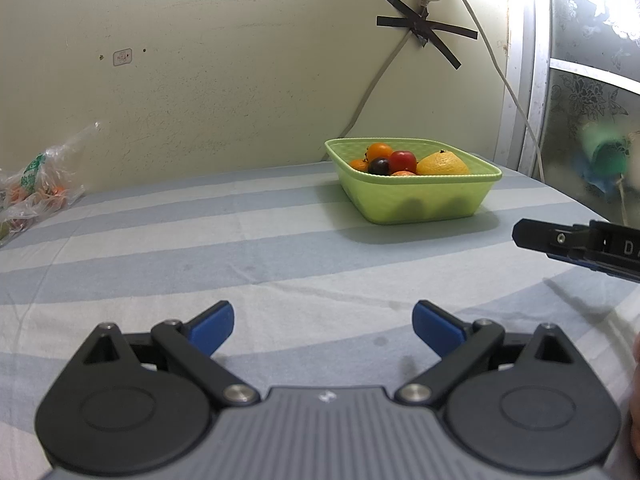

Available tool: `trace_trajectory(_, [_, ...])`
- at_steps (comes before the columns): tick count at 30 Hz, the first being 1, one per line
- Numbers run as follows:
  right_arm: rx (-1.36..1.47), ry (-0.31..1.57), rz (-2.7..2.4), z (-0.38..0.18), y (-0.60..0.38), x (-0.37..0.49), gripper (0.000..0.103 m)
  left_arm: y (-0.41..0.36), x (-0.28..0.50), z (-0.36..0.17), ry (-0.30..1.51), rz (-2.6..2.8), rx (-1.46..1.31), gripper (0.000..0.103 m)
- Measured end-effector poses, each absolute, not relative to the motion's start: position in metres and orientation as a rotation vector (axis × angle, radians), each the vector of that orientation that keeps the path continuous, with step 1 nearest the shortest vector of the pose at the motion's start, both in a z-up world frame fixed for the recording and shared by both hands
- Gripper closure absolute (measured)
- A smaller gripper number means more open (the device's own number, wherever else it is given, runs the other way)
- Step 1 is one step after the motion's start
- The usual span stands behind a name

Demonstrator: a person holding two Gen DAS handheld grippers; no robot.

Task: Organize fruits

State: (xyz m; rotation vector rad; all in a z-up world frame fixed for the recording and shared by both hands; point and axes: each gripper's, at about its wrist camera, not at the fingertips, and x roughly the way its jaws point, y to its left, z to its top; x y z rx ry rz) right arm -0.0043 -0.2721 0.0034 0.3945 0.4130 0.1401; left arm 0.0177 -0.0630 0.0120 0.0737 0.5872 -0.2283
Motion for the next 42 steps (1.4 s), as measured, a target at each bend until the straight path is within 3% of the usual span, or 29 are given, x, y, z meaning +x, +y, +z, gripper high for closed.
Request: trace_trajectory(42, [0.394, 0.414, 0.142, 0.0042, -0.2724, -0.0047, 0.038, -0.0623, 0.0203, 0.0116, 0.595, -0.241, 0.075, 0.003])
